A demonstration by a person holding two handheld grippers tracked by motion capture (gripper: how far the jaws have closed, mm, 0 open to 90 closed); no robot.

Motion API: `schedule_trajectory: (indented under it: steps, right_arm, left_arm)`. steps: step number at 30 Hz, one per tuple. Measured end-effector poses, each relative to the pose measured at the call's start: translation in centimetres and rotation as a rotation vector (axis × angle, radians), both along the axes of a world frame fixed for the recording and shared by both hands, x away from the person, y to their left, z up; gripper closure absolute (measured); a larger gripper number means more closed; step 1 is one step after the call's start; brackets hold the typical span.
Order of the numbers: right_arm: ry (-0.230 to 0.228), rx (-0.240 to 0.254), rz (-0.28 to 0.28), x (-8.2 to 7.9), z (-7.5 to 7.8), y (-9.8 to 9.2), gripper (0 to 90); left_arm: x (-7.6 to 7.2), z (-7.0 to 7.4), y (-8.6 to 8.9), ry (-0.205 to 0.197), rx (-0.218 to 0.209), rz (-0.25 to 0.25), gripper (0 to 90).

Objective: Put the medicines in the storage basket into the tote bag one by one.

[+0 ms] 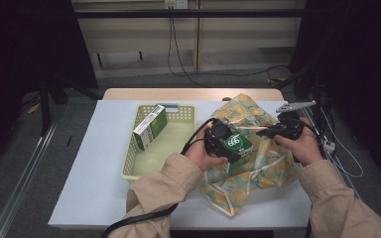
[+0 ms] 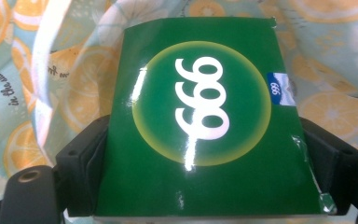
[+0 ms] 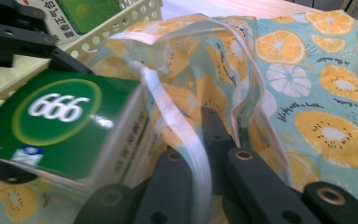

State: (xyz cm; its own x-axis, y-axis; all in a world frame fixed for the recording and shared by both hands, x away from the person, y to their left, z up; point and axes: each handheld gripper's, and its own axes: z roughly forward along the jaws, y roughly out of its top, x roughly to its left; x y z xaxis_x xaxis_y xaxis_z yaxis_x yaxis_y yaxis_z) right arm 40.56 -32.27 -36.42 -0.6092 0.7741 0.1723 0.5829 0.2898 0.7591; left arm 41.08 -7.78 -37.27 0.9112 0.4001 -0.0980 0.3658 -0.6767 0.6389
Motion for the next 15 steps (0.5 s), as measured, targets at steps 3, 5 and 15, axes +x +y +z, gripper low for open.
schedule_trajectory:
  steps: [3, 5, 15]
  right_arm:
    - [-0.005, 0.001, 0.003, 0.0, 0.2, 0.1, 89.7]
    - [-0.011, 0.002, 0.003, 0.0, 0.4, 0.2, 89.7]
    - [-0.012, 0.007, 0.009, 0.0, 0.5, 0.4, 89.8]
  left_arm:
    - [0.3, -0.4, -0.5, 0.008, 0.011, -0.001, 16.6]
    - [0.4, -0.7, -0.7, 0.001, 0.018, -0.005, 16.5]
    - [2.2, -1.3, -2.0, -0.018, 0.041, 0.067, 16.4]
